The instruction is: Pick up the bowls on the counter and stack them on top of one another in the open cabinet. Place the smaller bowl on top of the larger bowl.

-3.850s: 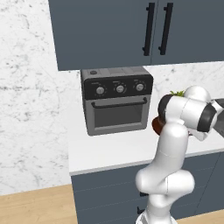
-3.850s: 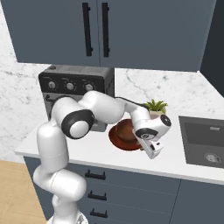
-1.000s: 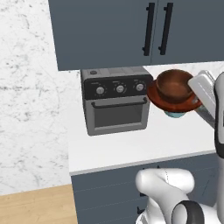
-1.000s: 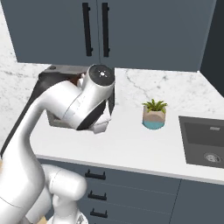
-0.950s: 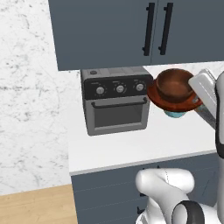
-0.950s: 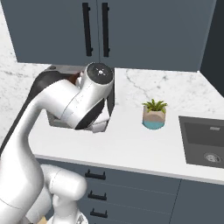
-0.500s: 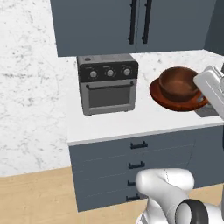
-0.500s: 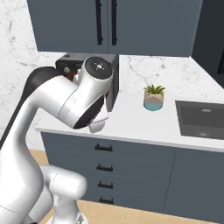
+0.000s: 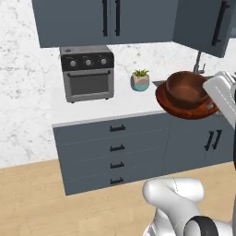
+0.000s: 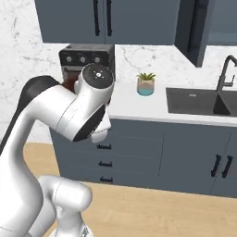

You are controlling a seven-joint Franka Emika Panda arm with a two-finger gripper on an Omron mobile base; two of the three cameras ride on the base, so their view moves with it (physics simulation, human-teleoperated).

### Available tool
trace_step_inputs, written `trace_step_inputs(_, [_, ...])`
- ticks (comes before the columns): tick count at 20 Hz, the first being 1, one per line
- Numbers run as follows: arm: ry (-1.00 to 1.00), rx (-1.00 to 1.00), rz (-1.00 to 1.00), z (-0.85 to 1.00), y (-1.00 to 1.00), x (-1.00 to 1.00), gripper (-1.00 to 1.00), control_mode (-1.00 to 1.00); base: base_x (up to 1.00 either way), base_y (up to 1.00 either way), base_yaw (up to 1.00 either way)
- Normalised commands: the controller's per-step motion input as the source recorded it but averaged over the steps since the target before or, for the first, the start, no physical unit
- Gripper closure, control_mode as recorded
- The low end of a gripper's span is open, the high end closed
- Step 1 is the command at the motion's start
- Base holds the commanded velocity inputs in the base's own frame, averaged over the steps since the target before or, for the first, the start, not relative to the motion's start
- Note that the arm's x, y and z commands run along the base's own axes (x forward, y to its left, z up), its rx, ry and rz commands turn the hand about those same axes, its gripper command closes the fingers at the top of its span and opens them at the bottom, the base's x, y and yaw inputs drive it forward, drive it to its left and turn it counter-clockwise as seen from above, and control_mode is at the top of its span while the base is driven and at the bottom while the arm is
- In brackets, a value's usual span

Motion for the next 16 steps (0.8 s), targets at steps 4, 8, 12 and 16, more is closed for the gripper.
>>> trace_step_inputs(4, [0.0, 0.0, 0.0, 0.0, 0.0, 0.0, 1.0, 1.0, -0.02, -1.0, -0.07])
trace_step_inputs(8, [0.0, 0.0, 0.0, 0.0, 0.0, 0.0, 1.0, 1.0, 0.0, -1.0, -0.01])
trace_step_inputs(12, [0.0, 0.0, 0.0, 0.0, 0.0, 0.0, 1.0, 1.0, 0.0, -1.0, 0.0])
trace_step_inputs(16, [0.0, 0.0, 0.0, 0.0, 0.0, 0.0, 1.0, 1.0, 0.06, -1.0, 0.0])
